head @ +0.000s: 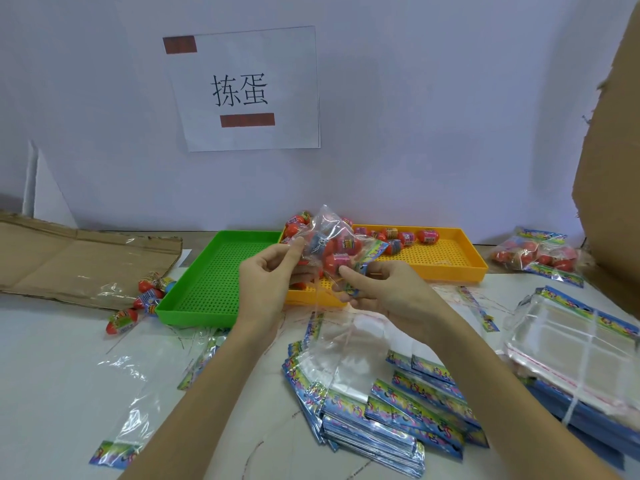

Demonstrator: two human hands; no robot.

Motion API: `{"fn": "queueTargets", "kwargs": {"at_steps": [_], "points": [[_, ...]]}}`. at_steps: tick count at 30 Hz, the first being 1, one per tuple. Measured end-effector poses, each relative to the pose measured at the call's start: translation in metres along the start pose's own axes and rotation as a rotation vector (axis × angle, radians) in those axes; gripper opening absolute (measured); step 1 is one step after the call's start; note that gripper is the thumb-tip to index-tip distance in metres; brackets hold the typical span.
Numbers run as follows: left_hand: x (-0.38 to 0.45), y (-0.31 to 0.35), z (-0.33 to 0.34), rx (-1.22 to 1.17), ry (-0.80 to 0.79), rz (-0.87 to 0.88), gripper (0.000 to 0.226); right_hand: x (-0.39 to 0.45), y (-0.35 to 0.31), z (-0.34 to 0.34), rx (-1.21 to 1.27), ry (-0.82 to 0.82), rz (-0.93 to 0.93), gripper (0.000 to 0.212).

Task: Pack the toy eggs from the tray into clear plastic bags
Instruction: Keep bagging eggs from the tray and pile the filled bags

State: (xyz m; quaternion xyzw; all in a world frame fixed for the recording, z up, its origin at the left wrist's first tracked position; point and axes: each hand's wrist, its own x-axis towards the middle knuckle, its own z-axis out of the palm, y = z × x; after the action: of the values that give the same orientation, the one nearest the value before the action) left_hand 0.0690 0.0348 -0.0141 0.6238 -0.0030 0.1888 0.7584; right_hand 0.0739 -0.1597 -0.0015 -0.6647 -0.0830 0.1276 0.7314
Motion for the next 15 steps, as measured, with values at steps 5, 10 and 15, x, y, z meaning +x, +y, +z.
{"fn": "queueTargets", "kwargs": {"at_steps": [5, 10, 15], "points": [[0.004, 0.0, -0.004, 0.124, 0.031, 0.037, 0.033, 0.001, -0.005, -0.011, -0.119, -0.01, -0.063, 0.021], [0.005, -0.003, -0.005, 0.075, -0.007, -0.078, 0.04, 0.001, -0.006, -0.014, -0.203, 0.005, -0.095, 0.02], [0.003, -0.001, -0.002, 0.084, -0.104, -0.121, 0.044, 0.002, -0.003, -0.016, -0.192, 0.06, -0.08, 0.019]]}}
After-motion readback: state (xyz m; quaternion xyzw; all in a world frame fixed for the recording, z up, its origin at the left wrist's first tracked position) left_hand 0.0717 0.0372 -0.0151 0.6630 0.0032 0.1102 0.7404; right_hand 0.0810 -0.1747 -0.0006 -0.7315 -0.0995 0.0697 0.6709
